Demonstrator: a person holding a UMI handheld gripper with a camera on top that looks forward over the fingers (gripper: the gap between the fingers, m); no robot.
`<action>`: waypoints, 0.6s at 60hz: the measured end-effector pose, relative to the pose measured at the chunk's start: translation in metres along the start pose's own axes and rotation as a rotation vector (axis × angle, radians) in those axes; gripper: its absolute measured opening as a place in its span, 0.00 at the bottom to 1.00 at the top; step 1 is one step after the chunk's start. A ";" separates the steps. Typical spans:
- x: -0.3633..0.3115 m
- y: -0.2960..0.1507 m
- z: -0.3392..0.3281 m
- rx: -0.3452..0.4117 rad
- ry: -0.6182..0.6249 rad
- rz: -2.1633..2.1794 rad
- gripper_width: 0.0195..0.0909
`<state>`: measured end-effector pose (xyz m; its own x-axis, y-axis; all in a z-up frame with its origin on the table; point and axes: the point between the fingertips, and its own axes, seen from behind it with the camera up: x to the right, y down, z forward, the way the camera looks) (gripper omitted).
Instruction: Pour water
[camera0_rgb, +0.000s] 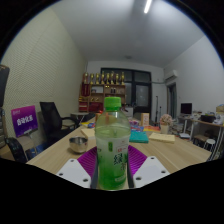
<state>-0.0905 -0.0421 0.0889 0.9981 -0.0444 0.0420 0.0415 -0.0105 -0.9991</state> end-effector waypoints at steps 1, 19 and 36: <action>-0.001 0.000 0.001 -0.002 -0.008 -0.004 0.33; 0.016 -0.103 0.069 0.089 0.002 -0.754 0.25; -0.002 -0.123 0.142 0.145 -0.020 -1.970 0.26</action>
<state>-0.0910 0.1008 0.2109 -0.4279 -0.0663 0.9014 0.9012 0.0449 0.4311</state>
